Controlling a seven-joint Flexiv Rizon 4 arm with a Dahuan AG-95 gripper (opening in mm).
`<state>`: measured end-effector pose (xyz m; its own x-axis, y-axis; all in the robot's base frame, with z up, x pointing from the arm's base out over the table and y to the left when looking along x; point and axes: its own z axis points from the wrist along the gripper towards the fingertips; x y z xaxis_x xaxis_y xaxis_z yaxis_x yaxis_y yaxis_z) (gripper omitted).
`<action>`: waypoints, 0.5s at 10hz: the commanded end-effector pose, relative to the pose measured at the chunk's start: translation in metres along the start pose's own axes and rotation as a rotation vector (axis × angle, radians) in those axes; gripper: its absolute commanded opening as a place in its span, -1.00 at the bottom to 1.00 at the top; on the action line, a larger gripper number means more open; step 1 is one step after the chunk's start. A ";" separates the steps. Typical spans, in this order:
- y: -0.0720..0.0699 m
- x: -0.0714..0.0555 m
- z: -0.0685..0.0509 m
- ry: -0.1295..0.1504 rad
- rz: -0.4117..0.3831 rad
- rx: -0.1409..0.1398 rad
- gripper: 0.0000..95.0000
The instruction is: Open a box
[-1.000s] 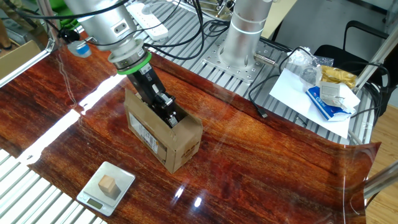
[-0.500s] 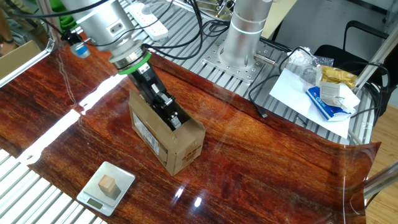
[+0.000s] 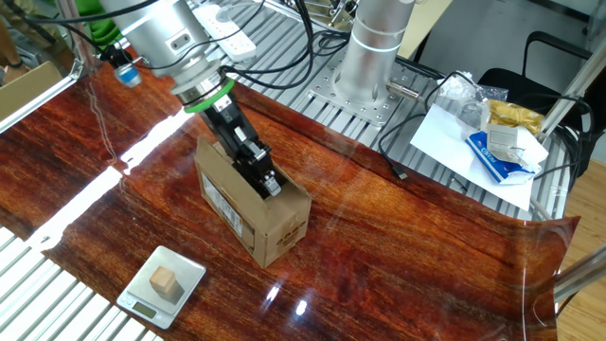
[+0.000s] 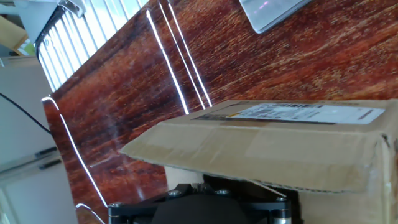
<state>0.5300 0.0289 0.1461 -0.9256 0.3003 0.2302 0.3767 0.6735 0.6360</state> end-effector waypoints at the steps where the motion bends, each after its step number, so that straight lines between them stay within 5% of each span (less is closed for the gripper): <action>1: 0.003 0.003 0.000 -0.007 0.018 -0.015 -1.00; 3: 0.004 0.003 0.000 -0.014 0.010 -0.002 -1.00; 5: 0.004 0.002 0.000 -0.040 -0.051 0.085 -1.00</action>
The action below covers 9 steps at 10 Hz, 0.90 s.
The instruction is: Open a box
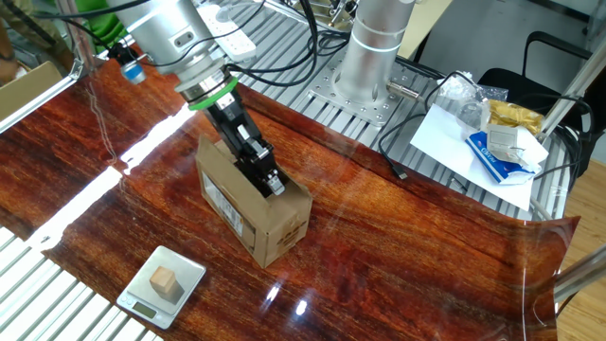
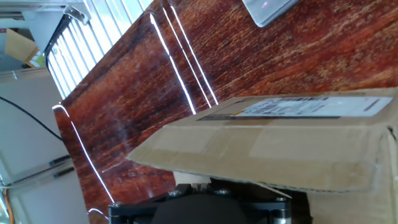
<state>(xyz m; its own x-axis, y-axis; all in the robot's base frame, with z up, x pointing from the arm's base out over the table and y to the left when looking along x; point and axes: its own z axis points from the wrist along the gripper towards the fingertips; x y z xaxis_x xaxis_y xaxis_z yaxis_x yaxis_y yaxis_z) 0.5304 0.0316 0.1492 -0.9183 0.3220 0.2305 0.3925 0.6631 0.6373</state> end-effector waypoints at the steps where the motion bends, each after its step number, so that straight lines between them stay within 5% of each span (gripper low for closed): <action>1: -0.001 0.001 0.000 -0.043 -0.128 0.190 -1.00; 3: -0.001 0.000 0.000 -0.066 -0.162 0.254 -1.00; 4: -0.001 0.000 0.001 -0.082 -0.203 0.333 -1.00; 6: -0.003 -0.001 0.003 -0.090 -0.229 0.389 -1.00; 7: -0.006 -0.004 0.004 -0.097 -0.264 0.443 -1.00; 9: -0.011 -0.008 0.005 -0.104 -0.292 0.481 -1.00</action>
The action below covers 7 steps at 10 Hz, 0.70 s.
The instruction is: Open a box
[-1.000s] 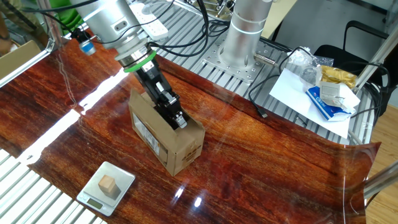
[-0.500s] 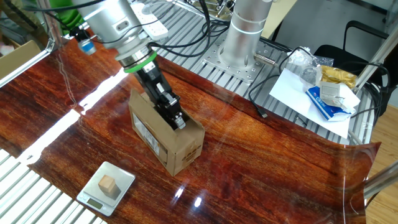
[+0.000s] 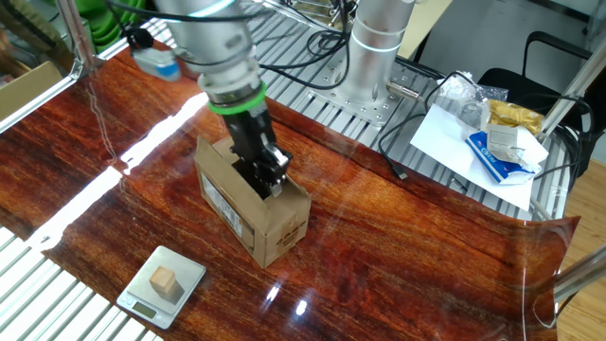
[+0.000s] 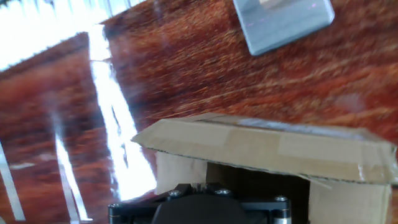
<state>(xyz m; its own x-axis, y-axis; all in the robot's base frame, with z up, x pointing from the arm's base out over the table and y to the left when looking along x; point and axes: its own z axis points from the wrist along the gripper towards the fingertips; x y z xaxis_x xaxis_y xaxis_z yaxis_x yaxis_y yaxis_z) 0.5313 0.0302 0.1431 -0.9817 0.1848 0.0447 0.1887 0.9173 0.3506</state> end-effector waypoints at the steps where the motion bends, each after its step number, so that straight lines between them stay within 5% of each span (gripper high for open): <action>1: -0.009 -0.004 0.004 -0.023 -0.085 0.133 -1.00; 3: -0.015 -0.006 0.005 -0.026 -0.128 0.193 -1.00; 7: -0.028 -0.010 0.007 -0.029 -0.168 0.219 -1.00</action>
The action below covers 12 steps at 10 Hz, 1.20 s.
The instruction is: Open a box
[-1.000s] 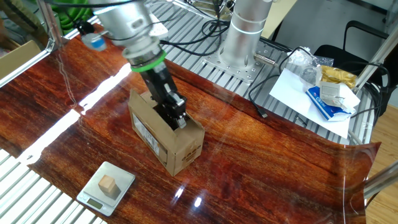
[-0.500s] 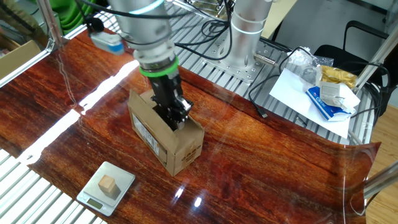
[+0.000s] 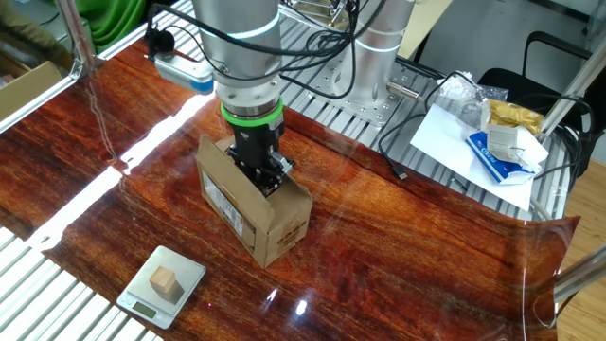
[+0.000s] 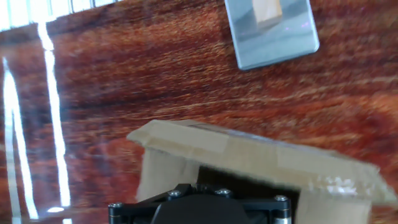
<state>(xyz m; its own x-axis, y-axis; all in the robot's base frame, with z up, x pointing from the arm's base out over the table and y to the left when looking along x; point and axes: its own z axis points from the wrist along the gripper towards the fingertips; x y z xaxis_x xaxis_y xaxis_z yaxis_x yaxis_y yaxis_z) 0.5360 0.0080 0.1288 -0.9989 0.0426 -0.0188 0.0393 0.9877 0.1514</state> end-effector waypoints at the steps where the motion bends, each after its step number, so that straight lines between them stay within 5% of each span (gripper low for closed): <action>1: -0.004 -0.001 0.004 -0.007 -0.010 0.009 -1.00; 10: -0.004 -0.001 0.025 -0.020 -0.004 0.010 -1.00; 11: -0.004 -0.002 0.026 -0.022 0.011 -0.008 -1.00; 12: -0.004 -0.002 0.026 -0.020 0.041 -0.058 -1.00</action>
<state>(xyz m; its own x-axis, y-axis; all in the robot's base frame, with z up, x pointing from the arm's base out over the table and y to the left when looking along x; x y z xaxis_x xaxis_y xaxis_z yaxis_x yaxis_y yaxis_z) 0.5382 0.0074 0.1029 -0.9972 0.0645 -0.0391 0.0570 0.9839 0.1694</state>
